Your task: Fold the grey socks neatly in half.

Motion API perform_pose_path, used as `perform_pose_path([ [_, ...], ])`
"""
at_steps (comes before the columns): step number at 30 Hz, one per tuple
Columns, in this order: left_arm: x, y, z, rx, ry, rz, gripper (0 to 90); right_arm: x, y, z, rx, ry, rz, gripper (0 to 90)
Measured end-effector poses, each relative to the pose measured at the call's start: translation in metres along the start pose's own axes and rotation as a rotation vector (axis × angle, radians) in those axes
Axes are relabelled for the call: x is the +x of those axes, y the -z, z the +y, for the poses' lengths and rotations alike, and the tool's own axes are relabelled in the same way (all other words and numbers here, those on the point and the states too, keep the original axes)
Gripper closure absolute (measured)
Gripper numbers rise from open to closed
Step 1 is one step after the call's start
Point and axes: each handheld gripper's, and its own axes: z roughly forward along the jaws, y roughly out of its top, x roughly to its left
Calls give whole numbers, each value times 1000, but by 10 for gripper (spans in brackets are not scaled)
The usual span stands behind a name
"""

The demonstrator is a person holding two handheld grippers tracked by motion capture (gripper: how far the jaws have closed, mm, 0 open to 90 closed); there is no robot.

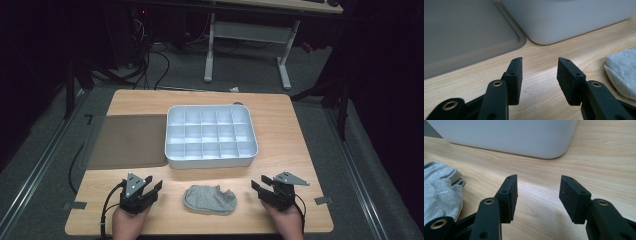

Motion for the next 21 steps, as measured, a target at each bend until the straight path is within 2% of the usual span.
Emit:
perform_pose_path([
  [4,-2,-3,0,7,5,-27,541,-2,2,-3,-4,-13,-40,472],
  [7,-2,-3,0,8,6,-34,530,-3,3,-5,4,-13,-51,468],
  [11,0,0,-1,-3,19,-44,511,-2,3,-5,1,-16,-47,475],
  [16,0,2,-1,-17,37,-68,505,1,2,-6,4,11,-29,556],
  [21,-2,3,-1,-26,26,-67,503,4,2,-6,8,23,-28,555],
])
